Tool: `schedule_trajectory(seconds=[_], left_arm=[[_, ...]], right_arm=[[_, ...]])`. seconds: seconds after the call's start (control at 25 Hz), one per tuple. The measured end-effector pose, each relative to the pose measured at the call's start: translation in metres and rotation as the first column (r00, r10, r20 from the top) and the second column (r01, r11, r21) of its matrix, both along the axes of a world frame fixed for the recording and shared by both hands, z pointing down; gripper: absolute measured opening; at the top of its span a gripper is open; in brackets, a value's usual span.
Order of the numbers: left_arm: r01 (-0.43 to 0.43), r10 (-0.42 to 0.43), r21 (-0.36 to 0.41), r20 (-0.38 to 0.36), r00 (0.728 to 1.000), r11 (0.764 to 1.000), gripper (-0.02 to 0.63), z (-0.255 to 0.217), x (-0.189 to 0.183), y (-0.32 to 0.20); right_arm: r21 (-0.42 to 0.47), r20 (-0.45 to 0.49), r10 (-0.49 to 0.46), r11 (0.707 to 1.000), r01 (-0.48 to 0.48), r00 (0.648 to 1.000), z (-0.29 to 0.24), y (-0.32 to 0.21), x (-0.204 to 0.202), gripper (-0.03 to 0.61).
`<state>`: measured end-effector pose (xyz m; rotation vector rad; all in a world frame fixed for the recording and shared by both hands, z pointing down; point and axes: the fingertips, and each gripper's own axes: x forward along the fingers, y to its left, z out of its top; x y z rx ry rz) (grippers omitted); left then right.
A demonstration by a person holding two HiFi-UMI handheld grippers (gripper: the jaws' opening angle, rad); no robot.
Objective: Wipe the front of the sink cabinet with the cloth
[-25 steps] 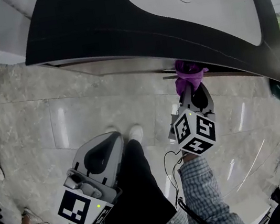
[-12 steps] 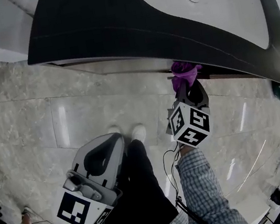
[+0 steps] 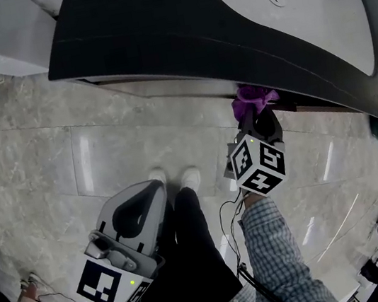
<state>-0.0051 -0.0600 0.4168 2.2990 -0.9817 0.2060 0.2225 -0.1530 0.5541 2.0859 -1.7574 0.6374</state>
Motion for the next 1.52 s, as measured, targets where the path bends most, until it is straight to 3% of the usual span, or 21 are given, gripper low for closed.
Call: schedule_trajectory(seconds=[0.76,1.28,1.52], left_arm=[[0.135,-0.135,-0.023,-0.002,0.991,0.991,0.011,0.01,-0.067,0.006],[0.235,-0.235,-0.025,0.003,0.972,0.972,0.011,0.015,-0.107,0.013],[0.296,-0.296,-0.044,0.011,0.955,0.954,0.011,0.018,-0.124,0.017]], right_arm=[[-0.002,0.046,-0.204,0.979,0.204,0.978,0.012,-0.025,-0.111,0.074],[0.001,0.076,-0.36,0.933,0.36,0.93,0.02,-0.037,-0.191,0.074],[-0.001,0.094,-0.445,0.894,0.447,0.891,0.025,-0.043,-0.234,0.074]])
